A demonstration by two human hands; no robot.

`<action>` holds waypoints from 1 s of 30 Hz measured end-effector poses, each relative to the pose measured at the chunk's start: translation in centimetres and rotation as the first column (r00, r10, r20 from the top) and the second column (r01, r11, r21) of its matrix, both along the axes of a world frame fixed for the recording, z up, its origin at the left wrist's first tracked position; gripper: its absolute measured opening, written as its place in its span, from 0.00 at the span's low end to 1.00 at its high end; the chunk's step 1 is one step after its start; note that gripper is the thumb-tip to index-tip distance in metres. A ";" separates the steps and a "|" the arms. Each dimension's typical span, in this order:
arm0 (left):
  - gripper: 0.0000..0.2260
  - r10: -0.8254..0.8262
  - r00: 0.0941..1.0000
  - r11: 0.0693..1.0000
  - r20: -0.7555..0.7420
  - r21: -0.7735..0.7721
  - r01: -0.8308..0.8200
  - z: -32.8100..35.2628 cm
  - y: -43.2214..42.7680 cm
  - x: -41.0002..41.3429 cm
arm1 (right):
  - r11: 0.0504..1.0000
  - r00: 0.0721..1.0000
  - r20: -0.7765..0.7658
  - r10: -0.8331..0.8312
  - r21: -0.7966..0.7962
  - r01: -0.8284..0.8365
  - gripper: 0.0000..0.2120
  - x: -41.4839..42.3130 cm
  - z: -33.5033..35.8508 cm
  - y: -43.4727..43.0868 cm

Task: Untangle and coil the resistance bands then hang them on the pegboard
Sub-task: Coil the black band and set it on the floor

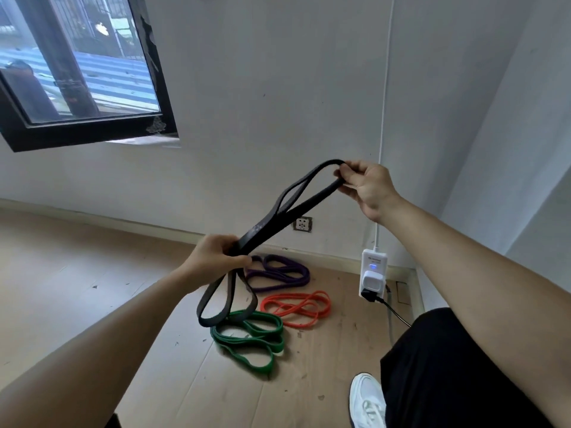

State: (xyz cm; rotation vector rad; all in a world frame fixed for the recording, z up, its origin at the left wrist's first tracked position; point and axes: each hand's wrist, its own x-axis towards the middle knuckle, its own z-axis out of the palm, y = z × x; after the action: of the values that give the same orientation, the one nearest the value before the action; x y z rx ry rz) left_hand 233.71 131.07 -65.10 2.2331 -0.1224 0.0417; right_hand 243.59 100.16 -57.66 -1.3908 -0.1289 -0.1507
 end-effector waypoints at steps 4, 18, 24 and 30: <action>0.05 0.079 0.996 0.992 0.034 -0.096 -0.075 1.3 2.2 0.1 | 0.954 0.983 -0.145 0.117 -0.259 -0.152 0.11 0.7 -3.1 -1.7; 0.05 -0.107 0.992 0.990 0.061 -0.081 0.111 4.5 2.8 -0.6 | 0.452 0.855 -0.269 0.443 -0.756 -0.472 0.38 -3.1 -5.2 4.3; 0.05 -0.144 0.988 0.988 0.060 0.056 0.141 4.8 2.9 -0.9 | 0.462 0.822 -0.159 0.546 -0.761 -0.455 0.45 -5.2 -5.0 10.2; 0.06 -0.158 0.985 0.982 0.067 0.112 0.150 5.0 2.3 -1.4 | 0.569 0.784 -0.115 0.610 -0.625 -0.535 0.15 -5.6 -6.3 12.5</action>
State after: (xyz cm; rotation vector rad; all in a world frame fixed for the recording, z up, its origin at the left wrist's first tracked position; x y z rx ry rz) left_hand 232.27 133.33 -60.06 2.3223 -0.3457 0.0359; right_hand 237.96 112.68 -63.93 -1.9416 -0.7941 0.4131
